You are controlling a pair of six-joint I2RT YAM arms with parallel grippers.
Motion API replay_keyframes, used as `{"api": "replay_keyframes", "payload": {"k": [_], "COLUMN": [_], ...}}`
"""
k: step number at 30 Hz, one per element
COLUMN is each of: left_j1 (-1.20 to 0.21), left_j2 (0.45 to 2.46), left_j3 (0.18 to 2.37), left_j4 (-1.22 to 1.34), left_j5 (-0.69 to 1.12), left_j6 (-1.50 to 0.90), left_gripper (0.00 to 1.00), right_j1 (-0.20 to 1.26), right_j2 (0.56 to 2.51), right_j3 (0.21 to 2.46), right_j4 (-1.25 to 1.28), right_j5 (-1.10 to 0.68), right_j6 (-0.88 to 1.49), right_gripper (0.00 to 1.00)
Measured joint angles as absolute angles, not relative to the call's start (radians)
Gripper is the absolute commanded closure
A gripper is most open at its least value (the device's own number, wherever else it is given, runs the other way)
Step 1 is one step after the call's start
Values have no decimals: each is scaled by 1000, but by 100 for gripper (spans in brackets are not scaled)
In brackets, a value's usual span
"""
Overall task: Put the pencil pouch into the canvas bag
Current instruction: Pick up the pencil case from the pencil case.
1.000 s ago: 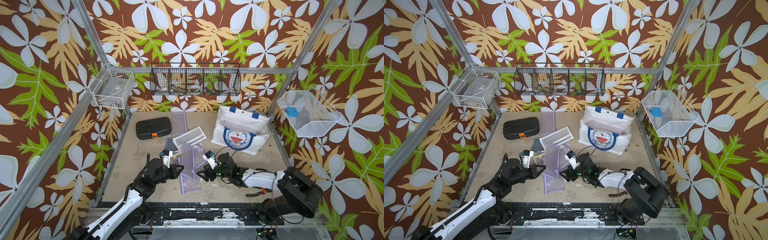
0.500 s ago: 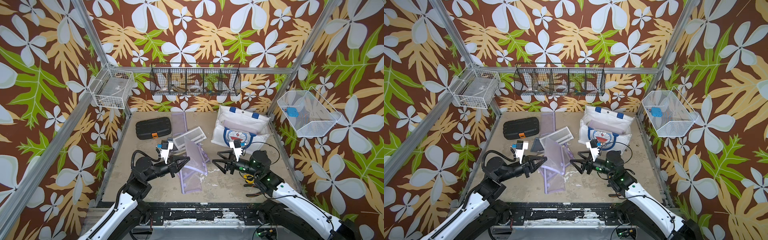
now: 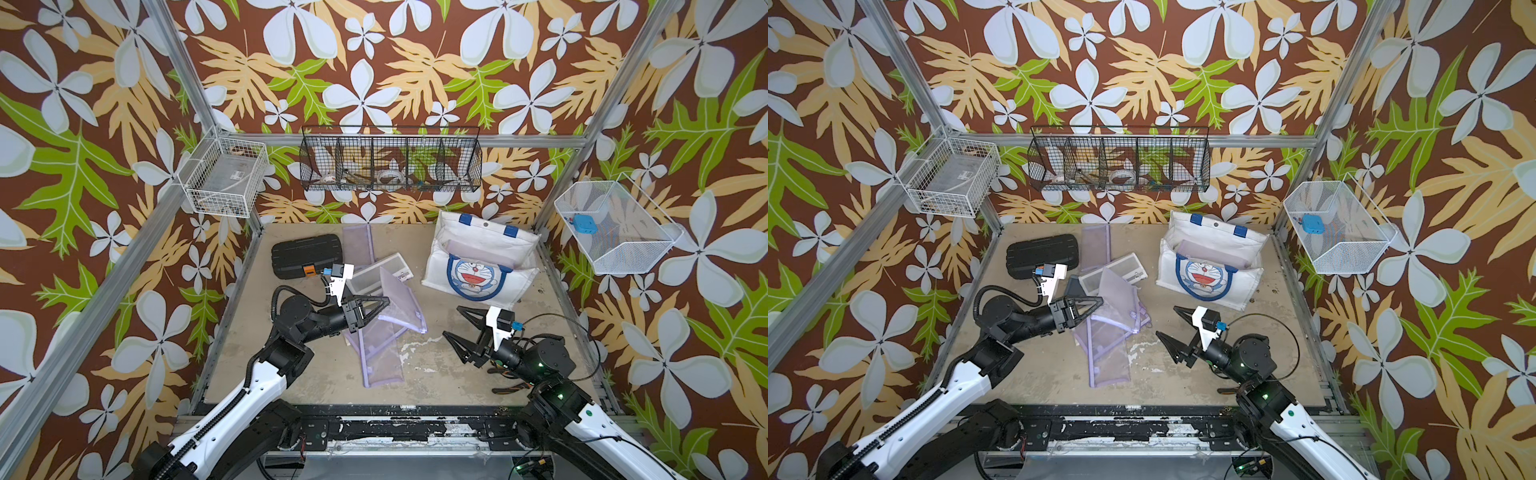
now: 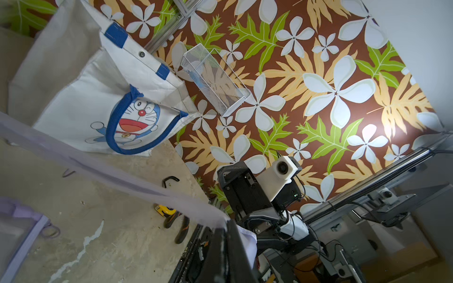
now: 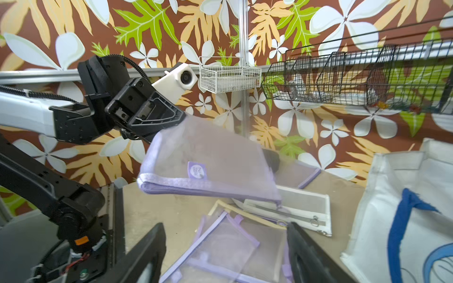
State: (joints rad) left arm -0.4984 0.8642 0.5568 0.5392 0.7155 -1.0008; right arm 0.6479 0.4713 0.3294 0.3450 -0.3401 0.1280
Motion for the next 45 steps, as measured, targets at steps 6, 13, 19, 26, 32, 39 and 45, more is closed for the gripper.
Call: {"api": "replay_keyframes", "payload": {"k": [6,13,19,26,32,39,45], "left_j1": [-498,-498,-498,-498,-498,-477,-446], "left_j2": [880,883,896,911,916,895,813], "left_j3": [543,542,532,495,471,474,537], "left_j4": [682,741,799,855,896,840,553], "left_j5": [749,768,787,791,791,762,651], "left_j6": [-1162,-1229,-1277,-1309,-1332,-1275,-1049], "left_gripper": [100,100,100,100,88,27,18], "right_j1": [708,751,791,859,883,883,798], "right_j2": [582,682,819,934,903,780,804], "right_j3": [326,311,369,445,437,480,683], "right_j4": [386,518,612,659,649,507,355], "right_j5": [-250,-240,-233,-207,-179,19,255], "right_j6": [-35,-112,-136,-166,-197,-304,-387], "right_gripper": [24,25,37,77,100,100,100]}}
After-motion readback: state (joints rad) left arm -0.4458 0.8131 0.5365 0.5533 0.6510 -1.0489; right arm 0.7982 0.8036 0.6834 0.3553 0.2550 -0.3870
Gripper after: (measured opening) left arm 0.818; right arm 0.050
